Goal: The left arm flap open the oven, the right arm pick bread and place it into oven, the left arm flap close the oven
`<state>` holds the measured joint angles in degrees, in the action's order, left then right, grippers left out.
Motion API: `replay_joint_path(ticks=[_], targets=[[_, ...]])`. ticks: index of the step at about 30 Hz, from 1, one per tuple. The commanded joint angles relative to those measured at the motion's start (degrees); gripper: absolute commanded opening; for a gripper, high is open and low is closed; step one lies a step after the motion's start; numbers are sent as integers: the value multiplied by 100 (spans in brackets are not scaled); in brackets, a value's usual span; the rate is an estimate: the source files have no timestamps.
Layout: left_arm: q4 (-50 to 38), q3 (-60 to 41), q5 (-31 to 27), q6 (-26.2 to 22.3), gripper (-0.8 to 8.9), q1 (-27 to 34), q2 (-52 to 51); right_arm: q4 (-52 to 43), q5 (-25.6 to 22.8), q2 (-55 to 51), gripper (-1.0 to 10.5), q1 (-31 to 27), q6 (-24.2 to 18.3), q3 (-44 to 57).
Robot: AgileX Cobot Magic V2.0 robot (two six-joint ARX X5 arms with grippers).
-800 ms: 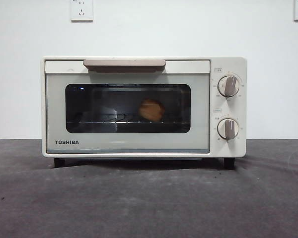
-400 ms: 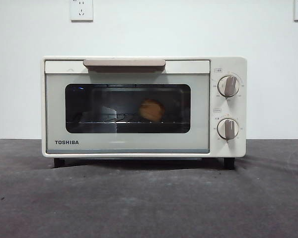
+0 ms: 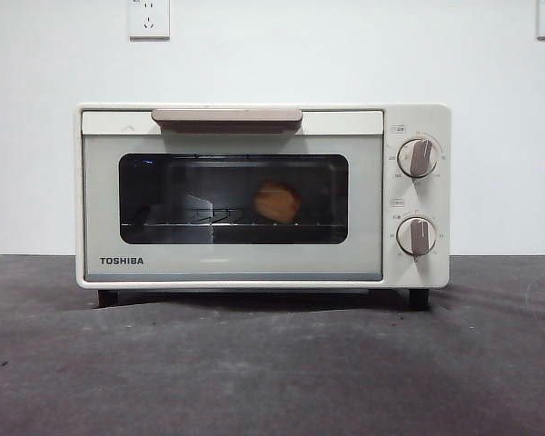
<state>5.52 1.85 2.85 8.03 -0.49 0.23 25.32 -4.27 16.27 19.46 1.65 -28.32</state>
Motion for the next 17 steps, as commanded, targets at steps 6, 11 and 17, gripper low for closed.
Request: replay_joint_path(ticks=[6,11,17], targets=[[-79,-116,-24,-74,16,11,-4,-1276,750,-1314,11,-1545,-382,1843],[-79,-116,-22,-74,16,11,-4,-1307,944,-1606,10,-1880,-372,2332],[-81,-116,-24,-74,16,11,-4,-1294,990,-1606,10,-1884,-350,2693]])
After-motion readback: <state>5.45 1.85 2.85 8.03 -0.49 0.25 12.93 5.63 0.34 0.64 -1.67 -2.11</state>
